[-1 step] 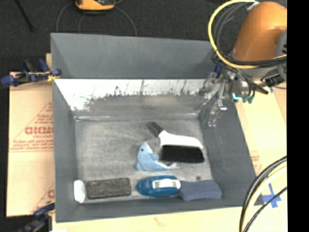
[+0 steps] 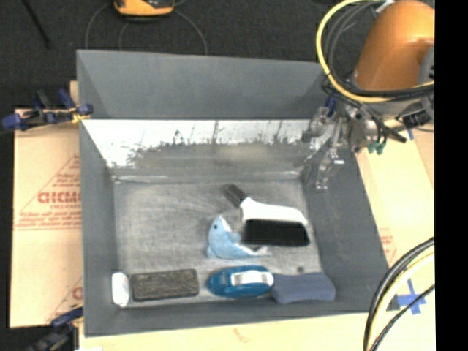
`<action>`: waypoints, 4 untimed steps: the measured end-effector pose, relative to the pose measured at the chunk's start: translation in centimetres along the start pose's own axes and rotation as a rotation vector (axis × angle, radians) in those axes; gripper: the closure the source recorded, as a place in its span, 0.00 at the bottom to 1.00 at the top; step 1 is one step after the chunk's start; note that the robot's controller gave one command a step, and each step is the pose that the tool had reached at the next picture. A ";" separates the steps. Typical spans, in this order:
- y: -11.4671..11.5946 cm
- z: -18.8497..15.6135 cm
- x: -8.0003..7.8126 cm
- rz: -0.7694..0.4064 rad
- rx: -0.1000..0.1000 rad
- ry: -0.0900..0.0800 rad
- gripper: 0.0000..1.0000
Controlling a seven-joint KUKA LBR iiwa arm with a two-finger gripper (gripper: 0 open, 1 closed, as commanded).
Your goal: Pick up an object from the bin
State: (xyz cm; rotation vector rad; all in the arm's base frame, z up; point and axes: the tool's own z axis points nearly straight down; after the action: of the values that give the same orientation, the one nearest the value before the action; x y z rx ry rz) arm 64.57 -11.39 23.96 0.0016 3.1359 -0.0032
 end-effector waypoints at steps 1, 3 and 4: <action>1.2 6.4 0.9 0.052 -0.001 -0.004 0.00; 4.8 9.7 4.8 0.220 -0.002 0.002 0.00; 4.8 14.0 4.8 0.109 -0.001 -0.001 0.00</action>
Offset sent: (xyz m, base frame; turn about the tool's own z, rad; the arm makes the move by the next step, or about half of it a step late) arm -0.0253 0.0331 -0.0796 0.0174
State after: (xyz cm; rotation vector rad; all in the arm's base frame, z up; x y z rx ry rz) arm 59.90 -6.60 9.88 0.1725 3.1303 -0.0015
